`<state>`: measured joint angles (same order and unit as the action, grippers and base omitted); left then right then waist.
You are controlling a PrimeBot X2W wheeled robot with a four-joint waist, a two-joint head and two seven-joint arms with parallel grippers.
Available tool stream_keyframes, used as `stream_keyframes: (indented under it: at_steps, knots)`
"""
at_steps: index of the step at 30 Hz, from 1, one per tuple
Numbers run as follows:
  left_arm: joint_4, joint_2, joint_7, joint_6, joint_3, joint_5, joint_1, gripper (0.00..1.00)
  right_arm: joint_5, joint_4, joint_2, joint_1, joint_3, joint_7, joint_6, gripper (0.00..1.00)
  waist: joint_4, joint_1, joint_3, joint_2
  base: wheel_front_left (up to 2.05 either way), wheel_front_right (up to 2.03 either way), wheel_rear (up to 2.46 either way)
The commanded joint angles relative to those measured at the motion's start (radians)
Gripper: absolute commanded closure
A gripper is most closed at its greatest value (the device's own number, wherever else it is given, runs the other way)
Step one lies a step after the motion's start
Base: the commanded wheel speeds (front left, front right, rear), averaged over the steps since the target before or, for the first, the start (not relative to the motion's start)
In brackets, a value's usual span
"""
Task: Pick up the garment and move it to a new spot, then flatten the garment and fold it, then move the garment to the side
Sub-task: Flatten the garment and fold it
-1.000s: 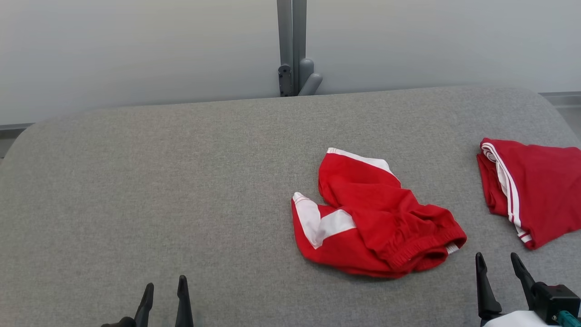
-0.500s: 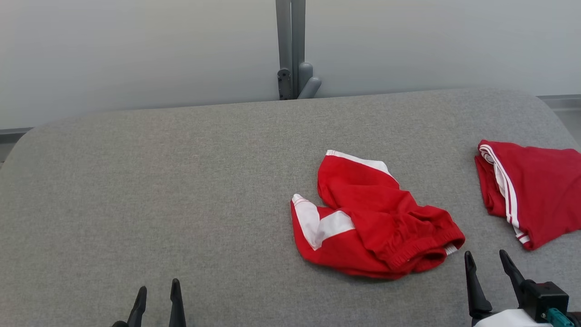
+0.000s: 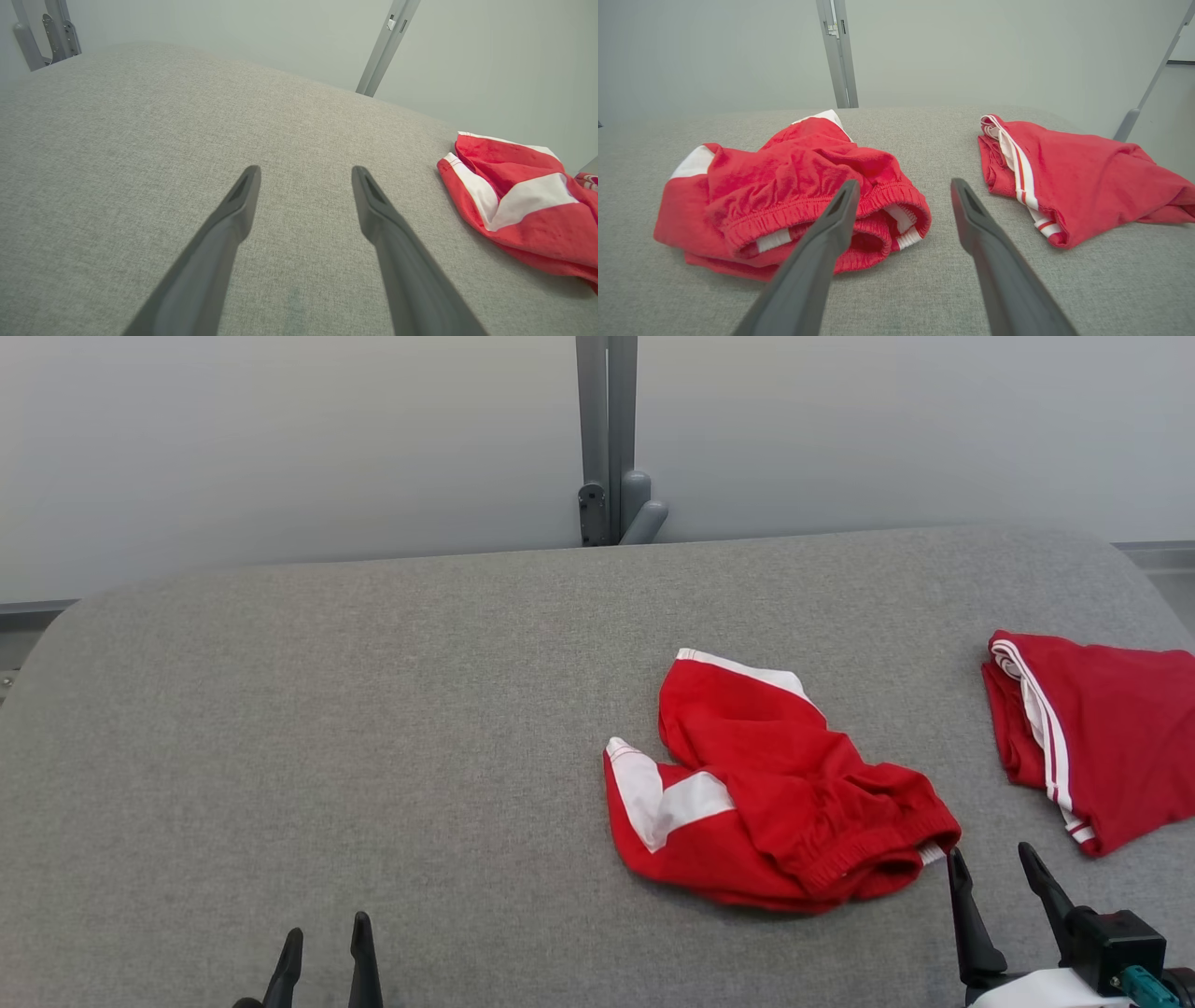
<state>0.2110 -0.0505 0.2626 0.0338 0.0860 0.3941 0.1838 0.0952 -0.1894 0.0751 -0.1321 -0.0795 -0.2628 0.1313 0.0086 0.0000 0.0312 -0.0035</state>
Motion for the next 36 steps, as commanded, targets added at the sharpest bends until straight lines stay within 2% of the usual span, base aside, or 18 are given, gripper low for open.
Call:
stream_keyframes:
  at_steps: [1,5,10,14,19,23,27,32,36]
  knots:
    - [0.001,-0.001,0.003,-0.006,-0.002,0.01,0.01,0.0,0.005,0.002,0.004,-0.002,0.004,-0.003,-0.001,0.0,-0.001,0.0,0.0,0.0035,0.0,0.0,0.0]
    - [0.012,-0.001,0.003,0.007,0.022,-0.013,-0.032,0.0,0.005,0.003,0.005,0.009,0.013,-0.003,-0.001,0.0,-0.009,0.0,-0.009,0.0035,0.0,0.0,0.0]
    - [0.075,-0.001,-0.002,0.022,0.087,0.039,-0.135,0.0,0.009,0.005,0.015,0.027,0.039,-0.003,-0.001,0.0,-0.042,0.0,-0.031,0.0035,0.0,0.0,0.0]
    - [0.16,-0.001,-0.09,0.02,0.173,0.092,-0.27,0.0,0.016,0.011,0.018,0.043,0.051,-0.003,-0.001,0.0,-0.083,0.0,-0.052,0.0035,0.0,0.0,0.0]
    - [0.249,-0.001,-0.191,0.003,0.26,0.154,-0.395,0.0,0.022,0.013,0.014,0.061,0.059,-0.003,-0.001,0.0,-0.129,0.0,-0.079,0.0035,0.0,0.0,0.0]
    - [0.347,-0.002,-0.27,-0.037,0.321,0.22,-0.51,0.0,0.029,0.014,0.007,0.075,0.073,-0.003,-0.001,0.0,-0.171,0.0,-0.108,0.0035,0.0,0.0,0.0]
    - [0.435,-0.002,-0.323,-0.061,0.36,0.307,-0.592,0.0,0.035,0.01,0.003,0.089,0.08,-0.003,-0.001,0.0,-0.206,0.0,-0.133,0.0035,0.0,0.0,0.0]
    - [0.56,-0.002,-0.353,-0.096,0.4,0.341,-0.67,0.0,0.038,0.007,0.0,0.109,0.082,-0.003,-0.001,0.0,-0.243,0.0,-0.155,0.0035,0.0,0.0,0.0]
    - [0.625,-0.002,-0.367,-0.072,0.429,0.4,-0.699,0.0,0.037,0.006,-0.001,0.113,0.079,-0.003,-0.001,0.0,-0.257,0.0,-0.162,0.0035,0.0,0.0,0.0]
